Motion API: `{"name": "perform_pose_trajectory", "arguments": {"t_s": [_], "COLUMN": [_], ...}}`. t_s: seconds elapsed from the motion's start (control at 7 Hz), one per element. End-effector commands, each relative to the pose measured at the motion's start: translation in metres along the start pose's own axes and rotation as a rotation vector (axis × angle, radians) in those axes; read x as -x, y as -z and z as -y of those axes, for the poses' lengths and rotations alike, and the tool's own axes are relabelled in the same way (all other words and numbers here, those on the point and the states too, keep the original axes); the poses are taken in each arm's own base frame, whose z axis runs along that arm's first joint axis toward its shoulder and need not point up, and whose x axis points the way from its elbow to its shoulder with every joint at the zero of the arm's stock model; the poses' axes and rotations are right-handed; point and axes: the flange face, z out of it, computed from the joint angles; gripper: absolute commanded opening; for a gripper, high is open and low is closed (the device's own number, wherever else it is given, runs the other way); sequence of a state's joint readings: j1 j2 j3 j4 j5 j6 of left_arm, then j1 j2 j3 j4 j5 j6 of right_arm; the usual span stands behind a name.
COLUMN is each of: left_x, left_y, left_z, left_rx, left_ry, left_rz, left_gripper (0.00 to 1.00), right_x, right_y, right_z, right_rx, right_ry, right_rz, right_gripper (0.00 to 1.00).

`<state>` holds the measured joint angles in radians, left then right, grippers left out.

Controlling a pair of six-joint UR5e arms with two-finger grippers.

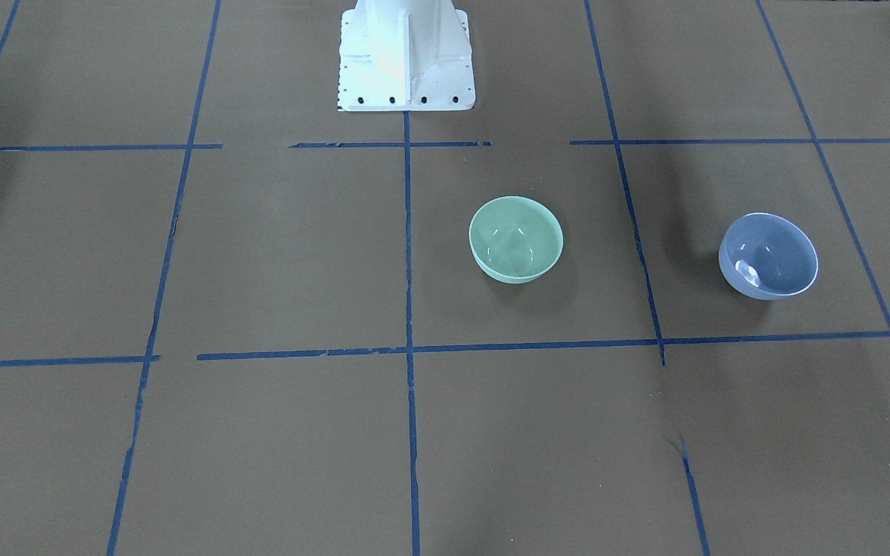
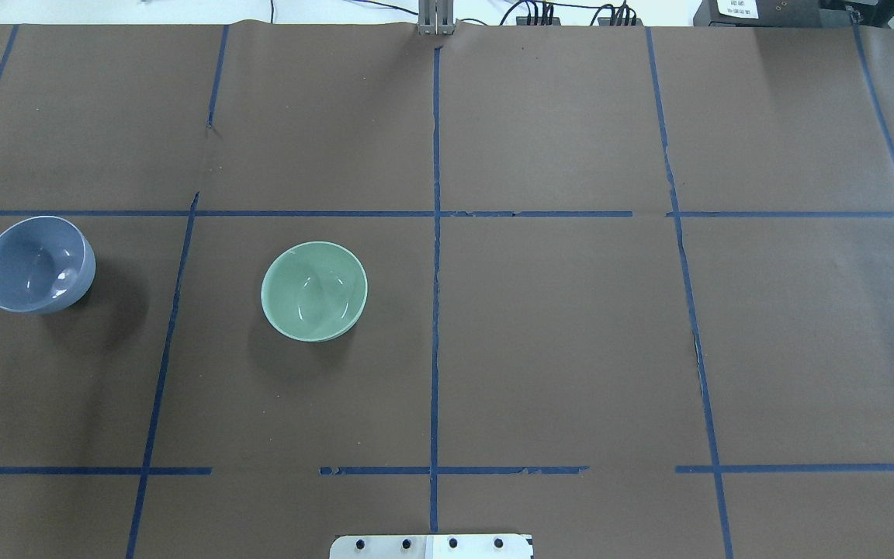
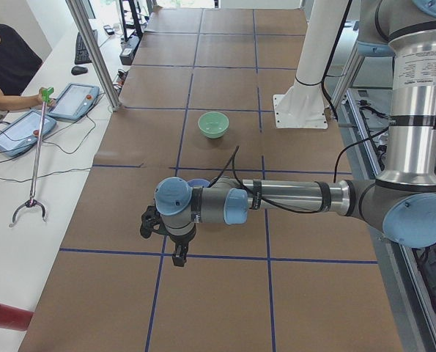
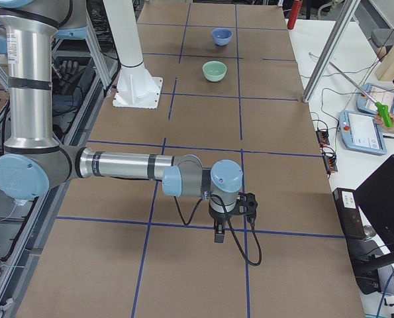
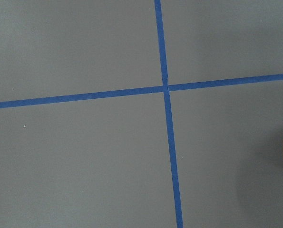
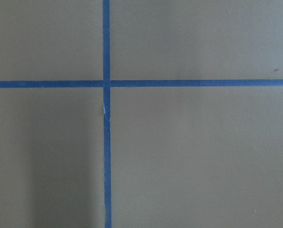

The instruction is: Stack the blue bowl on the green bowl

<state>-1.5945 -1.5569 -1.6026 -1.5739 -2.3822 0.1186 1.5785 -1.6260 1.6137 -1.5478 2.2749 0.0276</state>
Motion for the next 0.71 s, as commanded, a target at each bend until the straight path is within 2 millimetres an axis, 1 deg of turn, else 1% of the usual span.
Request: {"name": "perform_pose_trajectory", "arguments": {"t_s": [0.0,0.14,0.43,0.57], "left_x": [0.0022,0.0054,-0.0004,-0.0006], "left_y": [-0.0035,-0.0071,-0.0006,-0.0012], "left_z": [-0.0005,-0.0043,0.0031,0.0046], "left_rx": [-0.014,-0.007,-0.051,-0.057], "left_ry": [-0.026,-0.018,-0.058,-0.066], "left_rz": [0.003,0.001,0.007,0.009], "left_gripper": [1.0,1.0,1.0,1.0], "right_x": [0.0,0.0,0.0,0.0], "right_y": [0.0,0.0,0.0,0.0], "right_z": [0.0,0.0,0.0,0.0], "right_rx": [0.0,0.0,0.0,0.0], "right_ry": [0.0,0.0,0.0,-0.002], "right_rz": [0.0,0.0,0.0,0.0], "right_gripper": [1.0,1.0,1.0,1.0]}}
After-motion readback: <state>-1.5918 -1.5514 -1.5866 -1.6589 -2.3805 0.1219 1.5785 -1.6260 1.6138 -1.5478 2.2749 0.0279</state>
